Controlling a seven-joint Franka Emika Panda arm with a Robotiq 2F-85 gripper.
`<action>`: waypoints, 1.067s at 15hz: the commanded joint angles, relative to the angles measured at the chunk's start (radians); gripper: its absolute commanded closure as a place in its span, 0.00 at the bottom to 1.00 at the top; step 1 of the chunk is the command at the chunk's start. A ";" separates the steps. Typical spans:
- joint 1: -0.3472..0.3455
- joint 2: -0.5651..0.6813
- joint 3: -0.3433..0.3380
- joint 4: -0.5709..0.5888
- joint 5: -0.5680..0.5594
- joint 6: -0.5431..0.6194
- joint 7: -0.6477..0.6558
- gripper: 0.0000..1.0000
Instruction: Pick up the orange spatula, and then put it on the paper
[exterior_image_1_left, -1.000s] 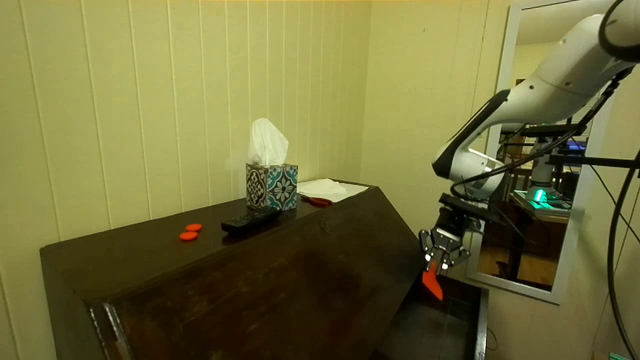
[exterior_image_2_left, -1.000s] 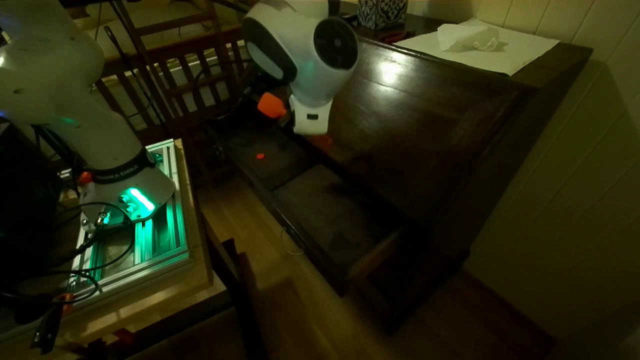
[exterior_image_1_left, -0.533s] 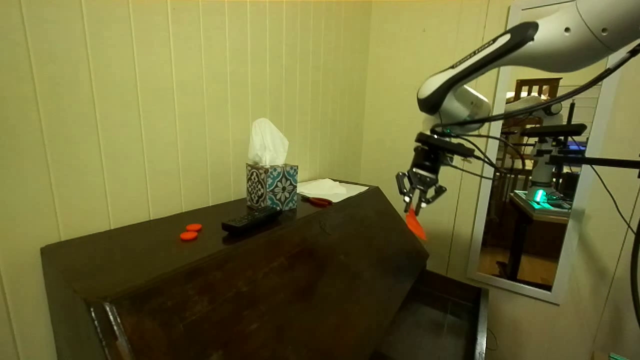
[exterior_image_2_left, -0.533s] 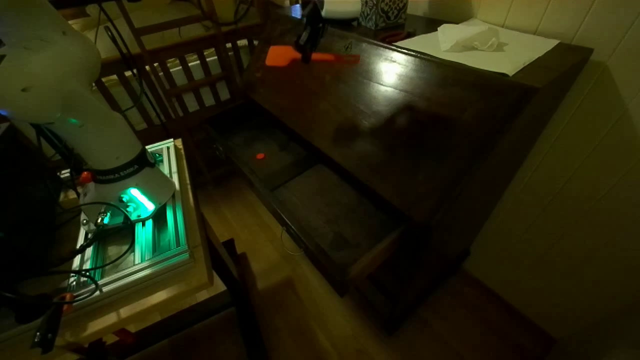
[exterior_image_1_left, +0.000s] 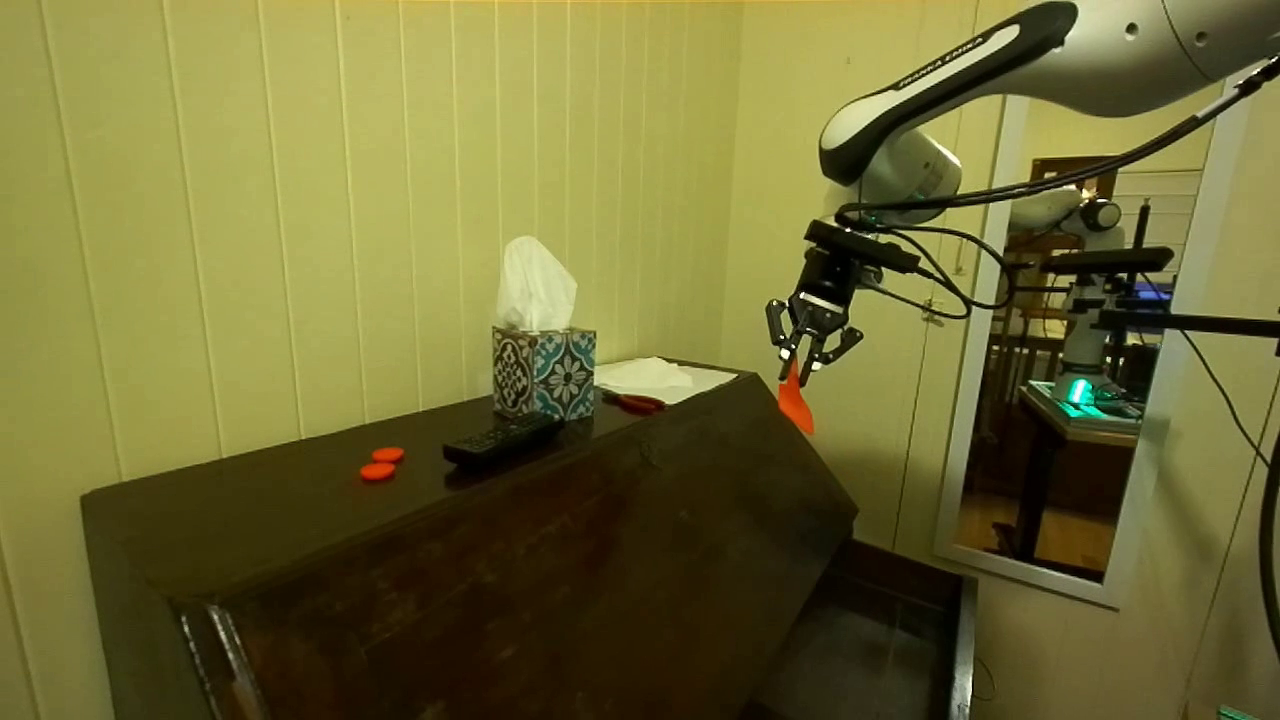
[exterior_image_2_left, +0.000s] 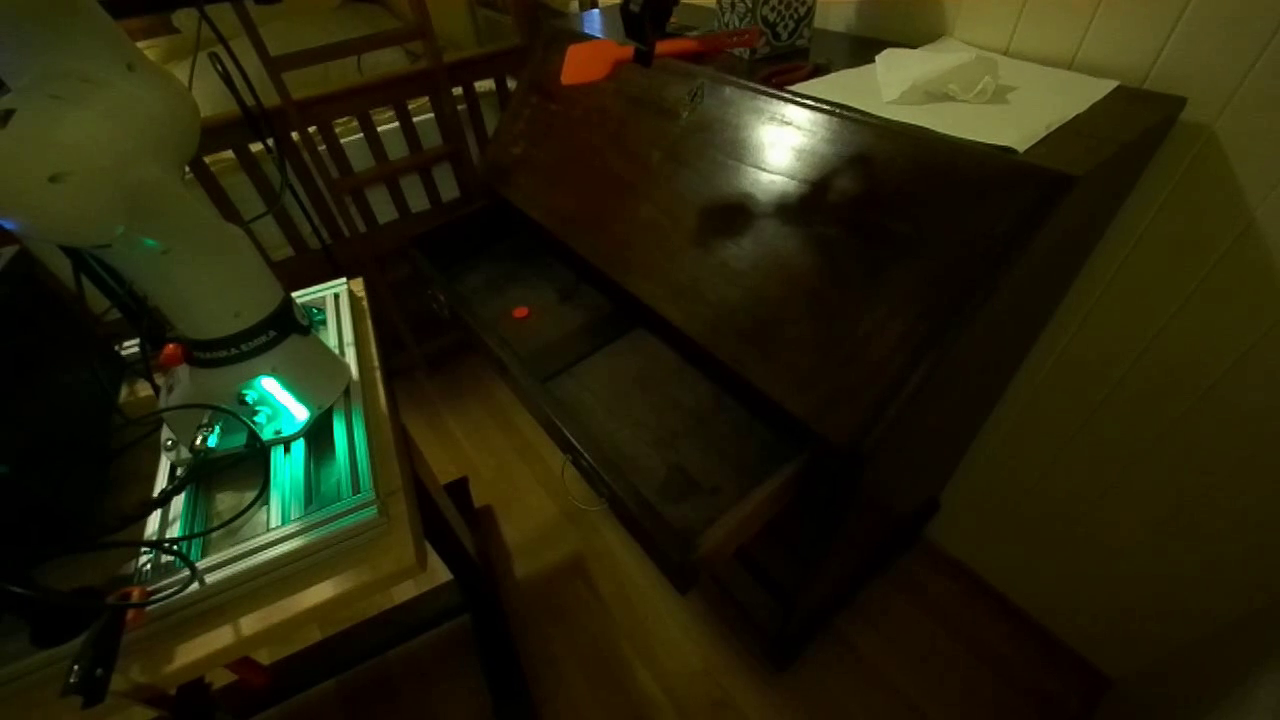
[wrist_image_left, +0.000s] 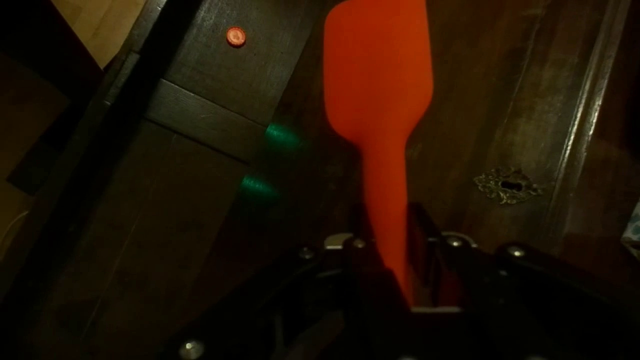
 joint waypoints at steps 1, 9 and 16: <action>-0.002 0.002 0.001 0.003 0.000 -0.003 0.000 0.78; -0.008 0.303 0.009 0.396 0.128 0.040 0.088 0.94; -0.056 0.568 0.023 0.770 0.323 0.079 0.374 0.94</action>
